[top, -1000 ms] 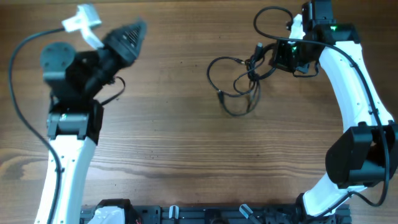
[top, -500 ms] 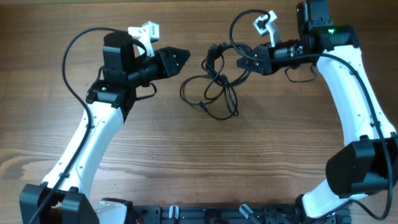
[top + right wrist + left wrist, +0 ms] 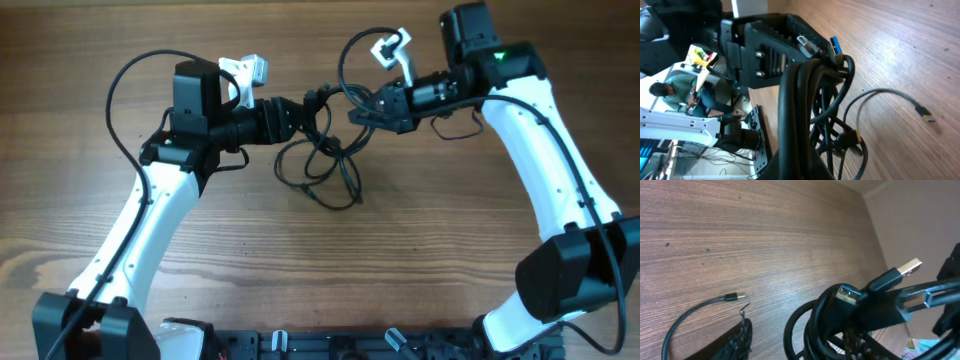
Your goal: Untangle cables
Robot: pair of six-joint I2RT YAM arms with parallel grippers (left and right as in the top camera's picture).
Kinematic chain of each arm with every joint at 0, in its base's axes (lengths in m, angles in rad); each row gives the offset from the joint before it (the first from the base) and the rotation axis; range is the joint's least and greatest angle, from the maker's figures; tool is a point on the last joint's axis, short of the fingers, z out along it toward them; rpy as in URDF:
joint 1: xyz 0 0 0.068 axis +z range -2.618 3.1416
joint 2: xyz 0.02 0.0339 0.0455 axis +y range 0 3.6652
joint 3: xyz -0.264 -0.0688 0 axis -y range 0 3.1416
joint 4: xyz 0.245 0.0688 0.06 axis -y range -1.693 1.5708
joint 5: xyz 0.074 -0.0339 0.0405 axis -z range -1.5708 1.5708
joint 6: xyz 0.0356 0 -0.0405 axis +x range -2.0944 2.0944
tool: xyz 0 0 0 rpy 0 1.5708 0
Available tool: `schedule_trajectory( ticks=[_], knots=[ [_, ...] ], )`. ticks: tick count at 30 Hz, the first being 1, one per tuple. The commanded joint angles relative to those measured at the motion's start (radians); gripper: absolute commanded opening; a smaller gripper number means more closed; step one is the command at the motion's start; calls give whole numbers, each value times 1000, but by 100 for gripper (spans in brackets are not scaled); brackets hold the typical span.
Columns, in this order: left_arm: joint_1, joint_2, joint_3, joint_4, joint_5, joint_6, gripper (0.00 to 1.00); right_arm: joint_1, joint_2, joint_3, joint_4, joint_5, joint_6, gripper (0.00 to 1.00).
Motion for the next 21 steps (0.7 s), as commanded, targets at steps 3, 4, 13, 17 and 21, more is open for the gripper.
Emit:
schedule_trajectory(
  ticks=[3, 4, 13, 17, 21],
  knots=[
    [-39, 53, -5, -1, 31, 33, 49, 13, -28, 6, 86, -2, 163, 4],
    [-55, 66, -5, 0, 31, 33, 43, 13, -28, 6, 98, -3, 183, 4],
    [-123, 131, -5, 140, 27, -89, 27, 53, -28, 6, 101, -63, 234, 4],
    [-127, 131, -5, 209, 27, -127, 42, 68, -28, 6, 124, -64, 312, 4],
    [-149, 131, -5, 211, 26, -147, 50, 68, -28, 6, 155, -123, 338, 4]
  ],
)
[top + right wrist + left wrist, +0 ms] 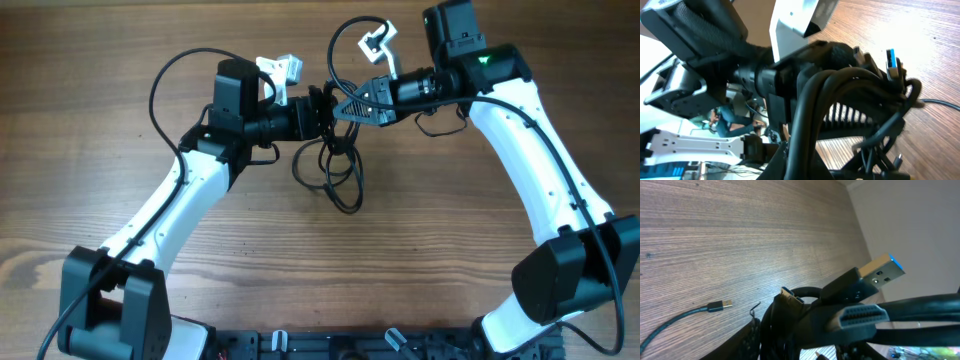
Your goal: Untangle cables
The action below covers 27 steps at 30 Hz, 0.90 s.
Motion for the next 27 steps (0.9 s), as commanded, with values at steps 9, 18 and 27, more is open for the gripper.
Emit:
schedule_trajectory(
  ticks=[9, 18, 27],
  knots=[
    [-90, 21, -3, -78, -181, -27, 33, 6, -31, 6, 142, -287, 149, 4],
    [-87, 56, -3, -120, -263, -27, 4, -10, -34, 6, 285, -71, 332, 4],
    [13, 45, -2, -216, -324, -19, 4, -14, -15, 6, -53, 1014, 459, 4]
  ],
)
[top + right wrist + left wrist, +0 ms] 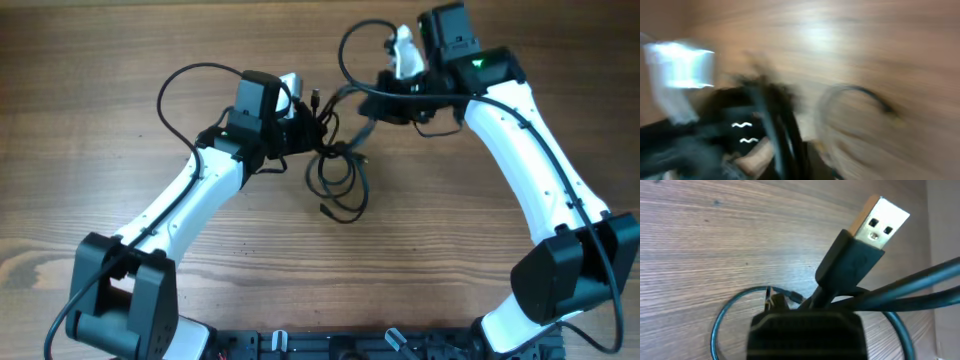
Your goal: Untangle cables
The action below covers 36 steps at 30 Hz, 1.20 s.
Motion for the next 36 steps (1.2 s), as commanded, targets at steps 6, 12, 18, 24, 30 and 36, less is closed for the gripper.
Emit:
schedule_trajectory(
  ticks=[6, 12, 18, 24, 30, 36],
  knots=[
    [116, -150, -23, -13, -60, 76, 4, -25, 43, 7, -84, 630, 105, 4],
    [211, -374, -23, -33, -70, 76, 4, -96, 121, -16, -81, 637, 117, 4],
    [227, -480, -23, -77, -45, 134, 4, -187, 122, -16, 8, 261, -117, 4],
    [227, -483, -23, -108, -32, 136, 4, -201, 122, -16, -2, -549, -608, 16],
    [226, -428, -23, -244, -19, 137, 15, -127, 122, -16, -19, -626, -642, 18],
    [225, -386, -23, -294, 55, 163, 25, -63, 122, -16, 56, -285, -319, 22]
  ],
)
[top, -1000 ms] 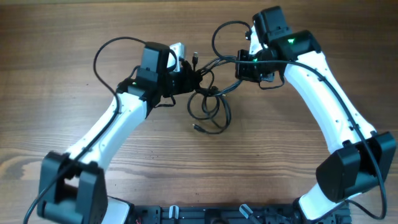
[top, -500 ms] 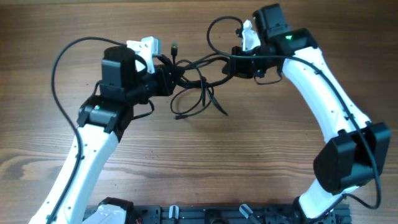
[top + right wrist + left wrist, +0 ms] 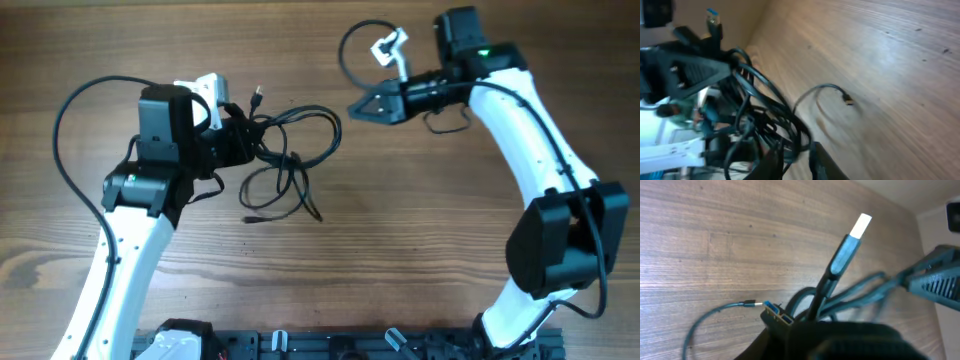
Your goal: Untangle cables
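Observation:
A tangle of black cables (image 3: 292,150) hangs from my left gripper (image 3: 232,140), which is shut on it left of the table's middle. Loops spread to the right, and loose ends (image 3: 250,218) lie on the wood. In the left wrist view a USB plug (image 3: 851,237) sticks up from the held bunch, with a blue-tongued connector (image 3: 776,315) beside it. My right gripper (image 3: 356,108) is at the back right, apart from the tangle. Its jaws (image 3: 795,161) are open with nothing between them. It faces the cable tangle (image 3: 765,115) and a thin cable's small plug (image 3: 847,101).
Each arm's own black lead loops out beside it: the left arm's lead (image 3: 70,120) to the far left, the right arm's lead (image 3: 350,45) at the back. A black rail (image 3: 350,345) runs along the front edge.
My left gripper has moved left and nearer the front with the tangle in it. A strand ran from the tangle to my right gripper; now that gripper is open and clear of the cables.
First, both grippers met at the tangle mid-table, with cables across my right fingers. Then they were pressed closer together at the back. Later a strand stretched between them. Now the left alone holds the tangle, and the loops lie more spread out.

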Robot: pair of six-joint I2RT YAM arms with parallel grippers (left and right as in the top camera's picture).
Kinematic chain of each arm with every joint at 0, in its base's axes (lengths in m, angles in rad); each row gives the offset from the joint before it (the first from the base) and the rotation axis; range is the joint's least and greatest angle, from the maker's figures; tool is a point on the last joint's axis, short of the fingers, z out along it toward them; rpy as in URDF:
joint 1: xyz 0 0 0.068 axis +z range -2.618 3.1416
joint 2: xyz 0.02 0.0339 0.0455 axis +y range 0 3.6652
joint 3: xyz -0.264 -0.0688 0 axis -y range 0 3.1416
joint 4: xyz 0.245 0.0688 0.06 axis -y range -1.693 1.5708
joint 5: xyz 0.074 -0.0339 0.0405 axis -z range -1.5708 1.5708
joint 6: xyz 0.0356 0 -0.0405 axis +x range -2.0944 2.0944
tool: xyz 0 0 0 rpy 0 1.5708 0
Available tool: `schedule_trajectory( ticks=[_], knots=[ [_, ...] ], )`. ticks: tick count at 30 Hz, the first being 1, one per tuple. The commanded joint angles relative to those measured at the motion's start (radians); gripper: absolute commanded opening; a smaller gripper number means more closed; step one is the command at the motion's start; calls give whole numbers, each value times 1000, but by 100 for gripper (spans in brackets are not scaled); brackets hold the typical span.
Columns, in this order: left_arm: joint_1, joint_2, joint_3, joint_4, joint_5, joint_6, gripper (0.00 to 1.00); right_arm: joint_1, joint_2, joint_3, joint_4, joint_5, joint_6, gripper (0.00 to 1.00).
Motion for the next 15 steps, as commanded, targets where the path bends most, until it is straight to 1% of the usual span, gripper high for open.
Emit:
schedule_trajectory(
  ticks=[1, 2, 3, 4, 5, 6, 7, 10, 13, 15],
  knots=[
    [-2, 23, 16, -20, 53, 27, 26, 15, 10, -8, 21, 392, 360, 25],
    [-9, 33, 16, -35, 53, 27, 32, 10, 10, -8, 6, 521, 480, 27],
    [-27, 54, 16, -55, 53, 27, 55, -1, 10, -8, 0, 608, 543, 30],
    [-41, 67, 16, -62, 53, 27, 65, -5, 10, -8, 1, 607, 543, 32],
    [-60, 87, 16, -67, 52, 27, 73, -7, 10, -8, 0, 607, 539, 33],
    [-84, 116, 16, -67, 48, 27, 92, -7, 10, -8, -4, 607, 524, 34],
    [-103, 138, 16, -67, 42, 27, 100, -7, 9, -8, -9, 607, 505, 35],
    [-143, 195, 16, -67, -11, 18, 100, -4, 4, -8, -23, 597, 445, 35],
    [-148, 211, 16, -72, -190, -74, 100, 9, -17, -8, -19, 554, 345, 38],
    [-131, 208, 17, -69, -253, -94, 100, 32, -37, -6, -12, 547, 282, 41]
  ],
)
